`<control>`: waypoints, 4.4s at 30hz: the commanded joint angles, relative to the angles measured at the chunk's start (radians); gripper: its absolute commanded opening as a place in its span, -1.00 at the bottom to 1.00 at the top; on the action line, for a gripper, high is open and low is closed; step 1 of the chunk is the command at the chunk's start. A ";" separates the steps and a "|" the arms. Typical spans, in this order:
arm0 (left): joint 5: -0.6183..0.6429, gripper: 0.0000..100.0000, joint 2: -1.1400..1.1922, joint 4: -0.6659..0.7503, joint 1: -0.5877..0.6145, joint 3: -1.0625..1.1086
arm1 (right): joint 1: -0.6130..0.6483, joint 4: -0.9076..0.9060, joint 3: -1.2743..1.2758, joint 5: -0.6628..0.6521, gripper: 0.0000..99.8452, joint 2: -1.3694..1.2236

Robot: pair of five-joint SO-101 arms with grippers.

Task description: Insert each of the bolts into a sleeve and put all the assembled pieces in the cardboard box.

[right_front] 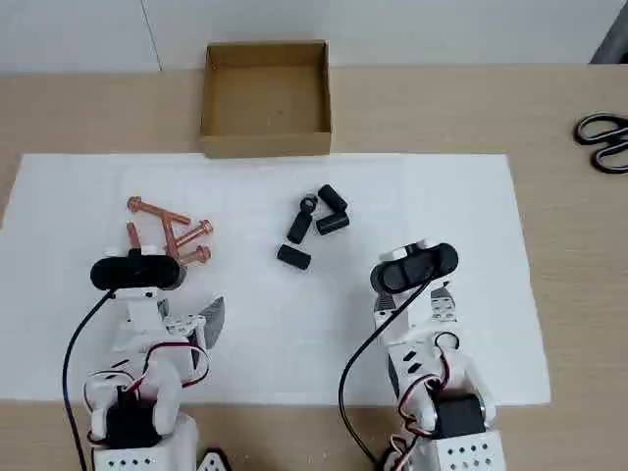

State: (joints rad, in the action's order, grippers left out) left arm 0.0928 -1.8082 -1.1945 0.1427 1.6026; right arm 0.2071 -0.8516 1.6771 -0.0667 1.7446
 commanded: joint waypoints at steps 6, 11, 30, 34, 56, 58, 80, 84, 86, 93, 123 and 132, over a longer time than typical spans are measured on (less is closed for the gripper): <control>-0.002 -0.44 -0.011 0.021 -0.002 -0.004 | 0.002 -0.002 0.009 0.009 -0.56 0.019; -0.002 -0.44 -0.011 0.021 -0.002 -0.004 | 0.002 -0.002 0.009 0.009 -0.56 0.019; 0.000 -0.44 -0.011 0.023 -0.008 -0.004 | 0.002 -0.002 0.009 0.009 -0.56 0.019; 0.002 -0.44 -0.011 0.023 -0.008 -0.004 | 0.002 -0.002 0.009 0.009 -0.56 0.019; -0.003 -0.44 -0.006 0.048 0.112 -0.151 | -0.114 -0.047 -0.117 0.002 -0.56 0.021; -0.003 -0.44 -0.006 0.044 0.163 -0.219 | -0.165 -0.087 -0.193 0.002 -0.56 0.021; -0.002 -0.44 -0.003 0.018 0.224 -0.386 | -0.243 -0.124 -0.477 -0.115 -0.56 0.010; -0.002 -0.44 -0.005 0.009 0.224 -0.384 | -0.243 -0.124 -0.477 -0.114 -0.56 0.013; -0.002 -0.44 -0.005 0.008 0.224 -0.390 | -0.243 -0.122 -0.483 -0.114 -0.56 0.010; -0.003 -0.44 0.206 -0.080 0.226 -0.441 | -0.243 -0.153 -0.520 -0.117 -0.56 -0.088; -0.118 -0.44 1.375 -0.275 0.224 -1.135 | 0.128 -0.608 -1.705 -0.115 -0.56 -1.850; -0.068 -0.44 1.405 -0.275 0.229 -1.161 | 0.334 -0.607 -1.884 -0.135 -0.56 -2.055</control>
State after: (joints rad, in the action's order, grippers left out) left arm -0.0054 -0.4043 -1.4691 0.3652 0.4872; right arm 0.5048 -1.4653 -0.1289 -0.1741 -0.2823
